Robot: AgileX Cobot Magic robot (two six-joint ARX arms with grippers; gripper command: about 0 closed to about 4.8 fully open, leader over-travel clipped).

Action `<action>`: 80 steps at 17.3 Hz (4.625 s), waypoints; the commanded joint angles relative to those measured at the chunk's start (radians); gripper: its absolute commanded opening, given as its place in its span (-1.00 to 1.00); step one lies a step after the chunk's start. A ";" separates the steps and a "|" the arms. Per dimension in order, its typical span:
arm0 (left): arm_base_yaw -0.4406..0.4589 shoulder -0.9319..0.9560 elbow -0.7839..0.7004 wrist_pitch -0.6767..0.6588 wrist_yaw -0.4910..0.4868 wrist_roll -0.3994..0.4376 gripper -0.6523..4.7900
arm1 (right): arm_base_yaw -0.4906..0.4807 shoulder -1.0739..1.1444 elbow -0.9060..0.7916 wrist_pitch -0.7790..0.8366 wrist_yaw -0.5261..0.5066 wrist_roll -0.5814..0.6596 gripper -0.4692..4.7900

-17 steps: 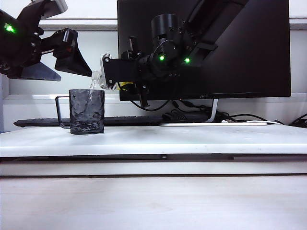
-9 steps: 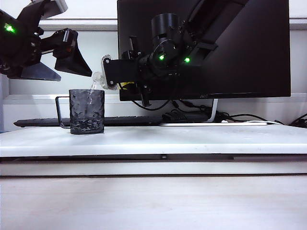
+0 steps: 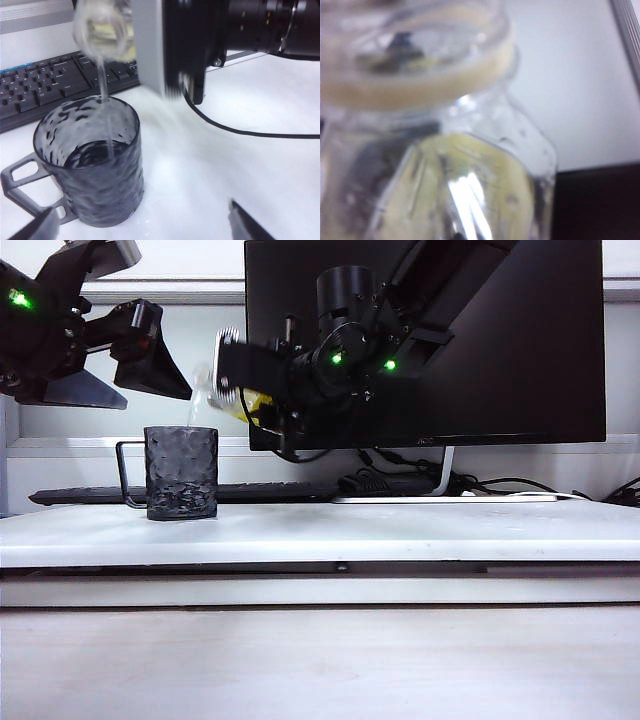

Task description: Carefully pick up the bottle and pour some water from the bottle into the cup.

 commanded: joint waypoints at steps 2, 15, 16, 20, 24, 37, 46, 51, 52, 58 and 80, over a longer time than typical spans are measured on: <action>0.000 -0.010 0.003 0.016 0.002 -0.001 1.00 | 0.003 -0.015 0.010 0.090 0.009 0.378 -0.17; 0.000 -0.276 0.003 0.031 0.040 -0.007 1.00 | 0.006 -0.212 0.009 -0.003 0.449 1.151 -0.17; 0.000 -0.330 0.003 0.006 0.039 -0.007 1.00 | 0.006 -0.253 0.009 -0.074 0.470 1.159 -0.17; 0.000 -0.441 0.003 -0.098 0.039 -0.007 1.00 | 0.001 -0.328 0.008 -0.270 0.578 1.206 -0.17; 0.000 -0.548 0.002 -0.177 0.035 -0.001 1.00 | -0.022 -0.346 0.005 -0.467 0.587 1.324 -0.17; 0.000 -0.594 0.002 -0.282 0.010 0.001 1.00 | -0.023 -0.344 -0.473 -0.189 0.569 1.505 -0.18; 0.000 -0.593 0.002 -0.307 0.009 0.000 1.00 | -0.023 -0.342 -0.649 -0.073 0.520 1.462 -0.18; 0.000 -0.593 0.002 -0.308 0.009 0.000 1.00 | -0.022 -0.341 -0.660 -0.074 0.520 1.447 -0.18; 0.000 -0.593 0.002 -0.309 0.009 0.000 1.00 | -0.022 -0.339 -0.661 -0.075 0.520 1.447 -0.18; 0.000 -0.593 0.002 -0.352 0.009 0.000 1.00 | -0.022 -0.339 -0.666 -0.101 0.517 1.358 0.00; 0.000 -0.646 0.003 -0.336 0.010 -0.008 1.00 | 0.023 -0.675 -0.666 -0.255 0.517 1.363 1.00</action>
